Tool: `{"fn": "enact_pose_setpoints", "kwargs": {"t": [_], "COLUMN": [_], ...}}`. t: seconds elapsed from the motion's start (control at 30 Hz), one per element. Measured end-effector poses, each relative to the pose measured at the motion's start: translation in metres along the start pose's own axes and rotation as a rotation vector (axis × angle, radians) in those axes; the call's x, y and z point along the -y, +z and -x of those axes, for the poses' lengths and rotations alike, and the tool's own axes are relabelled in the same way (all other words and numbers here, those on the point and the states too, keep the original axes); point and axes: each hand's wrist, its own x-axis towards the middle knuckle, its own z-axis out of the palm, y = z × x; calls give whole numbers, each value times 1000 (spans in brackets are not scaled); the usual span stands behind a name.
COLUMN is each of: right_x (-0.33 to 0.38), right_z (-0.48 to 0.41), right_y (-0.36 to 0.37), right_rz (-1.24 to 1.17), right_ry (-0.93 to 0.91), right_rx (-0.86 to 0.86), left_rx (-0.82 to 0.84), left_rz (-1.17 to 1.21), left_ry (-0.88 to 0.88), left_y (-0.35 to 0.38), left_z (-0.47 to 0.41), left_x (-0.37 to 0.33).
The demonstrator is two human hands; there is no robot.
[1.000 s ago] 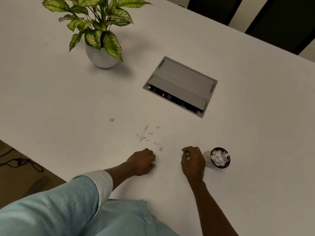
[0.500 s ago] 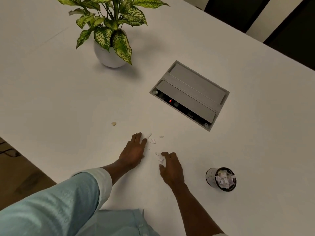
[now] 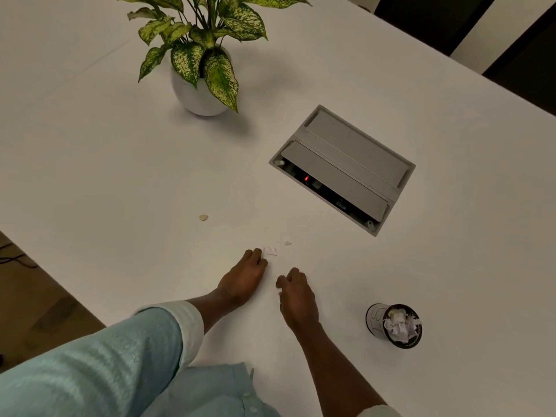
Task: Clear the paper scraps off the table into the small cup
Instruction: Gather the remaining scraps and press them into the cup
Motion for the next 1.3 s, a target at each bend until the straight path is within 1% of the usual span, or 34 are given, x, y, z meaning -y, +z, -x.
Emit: {"fn": "enact_pose_setpoints", "kwargs": {"t": [0.17,0.3,0.43,0.53,0.63,0.77,0.87,0.93,1.0,1.13,1.23,1.3], "right_x": [-9,-14,-24,-33,-44,-68,-90,-105,-119,-144,-157,-162], "right_z": [9,16,27,38,53,80,103,117,129,146,153,156], "right_y": [4,5,3,-1,-11,-30,-51,-64,-75,-88,-89,-87], "right_rz": [-39,-81,-168,-296,-448,-592,-659,-666,-622,-563,-532,-511], "right_ry": [9,49,106,182,285,358,439,512,572,616,644,667], "right_rx": [-15,-36,-94,-179,-305,-491,-652,-755,-828,-904,-904,-874], "left_rx": [-16,6,-1,-35,-65,-107,-133,-136,-124,-81,-43,-16], "left_rz": [31,62,61,88,190,345,414,458,480,448,424,401], "left_ry": [-62,-64,-39,-16,-24,24,120,208,289,393,397,404], "left_y": [-1,-2,1,4,8,8,11,11,12,18,29,32], "left_z": [6,6,10,14,16,13,5,1,-2,-10,-16,-20], "left_x": [-7,-10,-13,-19,-32,-75,-125,-163,-199,-250,-267,-274]}}
